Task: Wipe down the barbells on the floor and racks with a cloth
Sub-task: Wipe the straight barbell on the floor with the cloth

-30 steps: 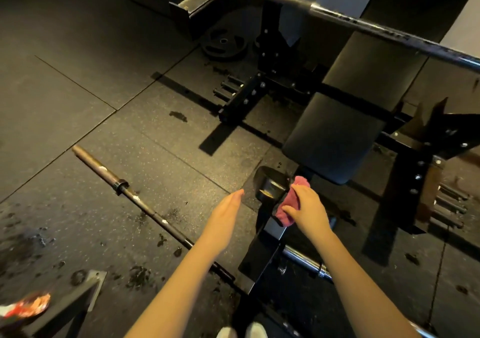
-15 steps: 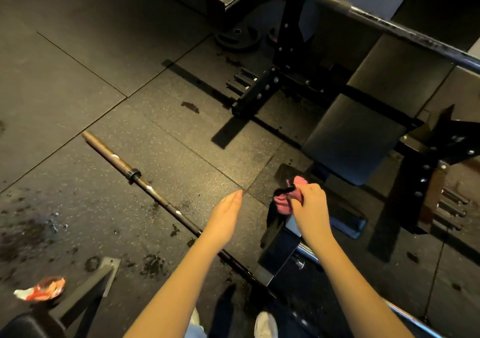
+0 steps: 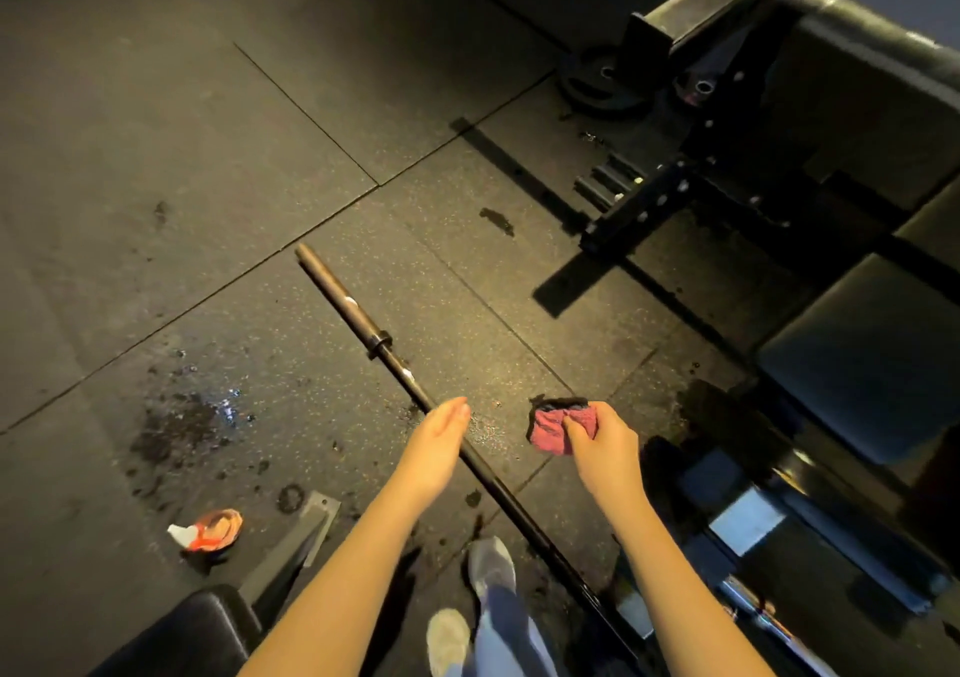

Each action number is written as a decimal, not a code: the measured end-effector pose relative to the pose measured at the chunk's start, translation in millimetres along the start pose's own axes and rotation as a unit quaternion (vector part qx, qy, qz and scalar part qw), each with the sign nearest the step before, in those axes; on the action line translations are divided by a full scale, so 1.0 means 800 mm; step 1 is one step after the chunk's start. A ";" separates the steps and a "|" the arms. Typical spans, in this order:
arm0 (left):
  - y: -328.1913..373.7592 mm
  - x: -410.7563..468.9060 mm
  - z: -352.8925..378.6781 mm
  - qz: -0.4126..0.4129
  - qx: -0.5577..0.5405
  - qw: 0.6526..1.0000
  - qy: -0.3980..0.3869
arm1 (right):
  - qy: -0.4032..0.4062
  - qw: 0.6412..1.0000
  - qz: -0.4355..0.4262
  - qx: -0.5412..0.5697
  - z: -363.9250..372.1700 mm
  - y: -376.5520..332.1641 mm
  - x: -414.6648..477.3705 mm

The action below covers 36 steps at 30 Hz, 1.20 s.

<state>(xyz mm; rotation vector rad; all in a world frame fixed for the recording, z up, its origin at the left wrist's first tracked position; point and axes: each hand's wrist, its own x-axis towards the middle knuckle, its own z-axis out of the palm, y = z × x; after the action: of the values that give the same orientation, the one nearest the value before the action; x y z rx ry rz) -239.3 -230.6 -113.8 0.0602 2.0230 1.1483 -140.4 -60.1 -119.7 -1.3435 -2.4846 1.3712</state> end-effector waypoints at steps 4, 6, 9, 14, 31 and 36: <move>-0.003 0.043 -0.047 -0.040 -0.014 0.999 0.032 | -0.040 0.999 -0.008 0.018 0.036 -0.044 0.042; -0.004 0.068 -0.067 -0.056 -0.026 0.997 0.052 | -0.062 0.998 -0.022 0.023 0.055 -0.066 0.067; -0.006 0.101 -0.098 -0.076 -0.037 0.994 0.072 | -0.088 0.995 -0.025 0.029 0.081 -0.095 0.099; -0.008 0.145 -0.152 -0.120 -0.055 0.986 0.103 | -0.120 0.992 -0.045 0.013 0.118 -0.141 0.138; -0.029 0.403 -0.401 -0.129 -0.011 0.991 0.033 | -0.113 0.992 0.055 -0.002 0.380 -0.310 0.294; -0.043 0.490 -0.464 -0.139 0.067 0.987 -0.031 | -0.081 0.990 0.119 0.001 0.452 -0.334 0.334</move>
<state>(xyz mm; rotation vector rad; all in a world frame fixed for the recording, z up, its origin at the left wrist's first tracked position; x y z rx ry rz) -739.7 -356.9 -276.3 -0.1155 1.9785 0.8249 -626.4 -196.0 -258.3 -1.6384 -2.4840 1.5862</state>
